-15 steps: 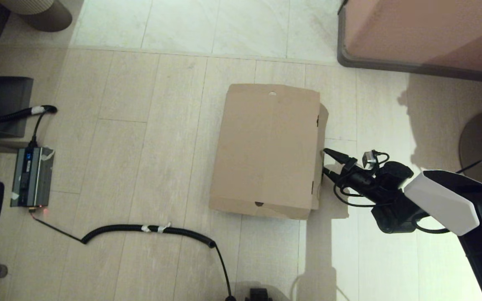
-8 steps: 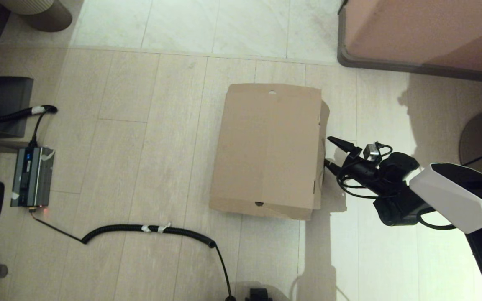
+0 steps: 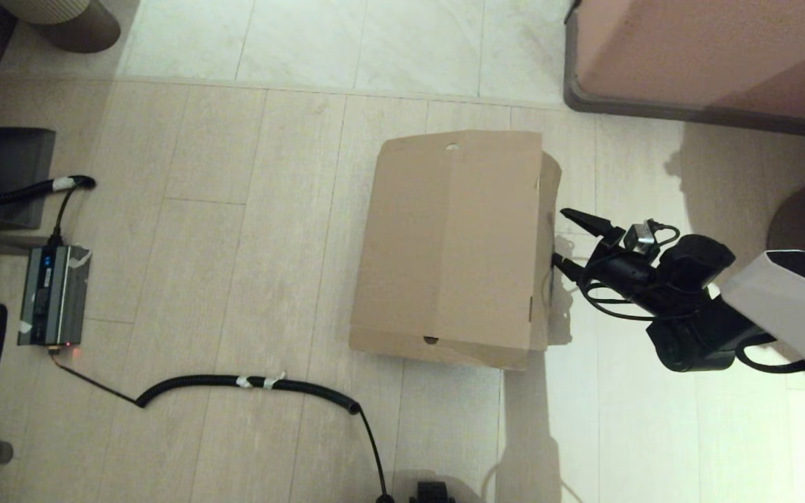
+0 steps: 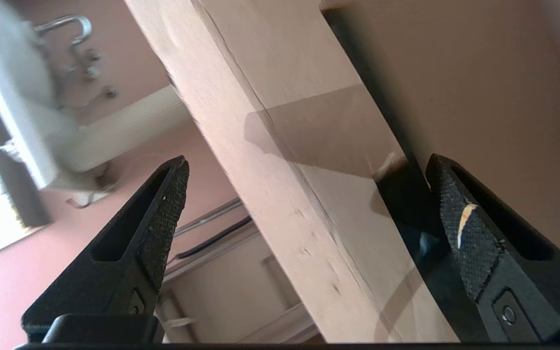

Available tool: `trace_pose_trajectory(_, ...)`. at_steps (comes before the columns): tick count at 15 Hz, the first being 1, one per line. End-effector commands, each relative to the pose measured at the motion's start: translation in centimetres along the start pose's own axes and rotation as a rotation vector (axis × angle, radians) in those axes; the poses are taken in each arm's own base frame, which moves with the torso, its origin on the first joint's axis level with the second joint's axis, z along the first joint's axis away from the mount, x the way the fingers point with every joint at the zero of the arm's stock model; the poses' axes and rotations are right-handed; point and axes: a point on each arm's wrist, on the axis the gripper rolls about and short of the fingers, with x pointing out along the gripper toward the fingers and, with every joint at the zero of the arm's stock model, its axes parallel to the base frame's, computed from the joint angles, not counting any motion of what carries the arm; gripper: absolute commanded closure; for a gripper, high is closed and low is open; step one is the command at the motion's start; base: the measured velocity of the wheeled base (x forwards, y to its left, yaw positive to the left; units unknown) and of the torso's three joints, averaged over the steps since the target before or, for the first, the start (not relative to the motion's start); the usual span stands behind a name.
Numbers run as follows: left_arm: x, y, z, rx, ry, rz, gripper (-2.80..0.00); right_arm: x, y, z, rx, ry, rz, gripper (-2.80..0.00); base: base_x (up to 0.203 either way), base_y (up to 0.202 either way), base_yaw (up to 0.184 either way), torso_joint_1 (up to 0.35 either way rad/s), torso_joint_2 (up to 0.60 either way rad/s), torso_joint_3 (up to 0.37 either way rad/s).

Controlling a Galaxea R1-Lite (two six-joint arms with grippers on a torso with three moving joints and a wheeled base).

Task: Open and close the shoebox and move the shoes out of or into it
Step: Open the shoe box

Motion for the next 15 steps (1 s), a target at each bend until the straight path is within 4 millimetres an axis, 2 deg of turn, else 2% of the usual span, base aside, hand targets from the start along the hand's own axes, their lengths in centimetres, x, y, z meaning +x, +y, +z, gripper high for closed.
trace_pose_trajectory(1,0.1,0.0,-0.2,0.000,0.009,-0.001,-2.80,-0.1,3.8,0.1,-0.029,0.003,0.058,-2.80,0.000,0.000,0.000,0.000,0.00,0.000)
trace_pose_trajectory(3,0.1,0.0,-0.2,0.000,0.009,-0.001,-2.80,-0.1,6.3,-0.2,-0.016,0.014,0.095,-2.80,0.000,0.000,0.000,0.000,0.00,0.000)
trace_pose_trajectory(5,0.1,0.0,-0.2,0.000,0.010,-0.001,-2.80,0.2,7.8,-1.4,-0.009,0.046,0.117,-2.80,0.000,0.000,0.000,0.000,0.00,0.000)
trace_pose_trajectory(8,0.1,0.0,-0.2,0.000,0.009,-0.001,-2.80,1.4,10.5,-4.1,-0.012,0.125,0.175,-2.80,0.000,0.000,0.000,0.000,0.00,0.000)
trace_pose_trajectory(12,0.1,0.0,-0.2,0.000,0.009,-0.001,-2.80,2.6,15.6,-8.0,-0.027,0.218,0.294,-2.80,0.000,0.000,0.000,0.000,0.00,0.000)
trace_pose_trajectory(15,0.1,0.0,-0.2,0.000,0.009,-0.001,-2.80,4.1,17.6,-11.5,-0.010,0.309,0.368,-2.80,0.000,0.000,0.000,0.000,0.00,0.000)
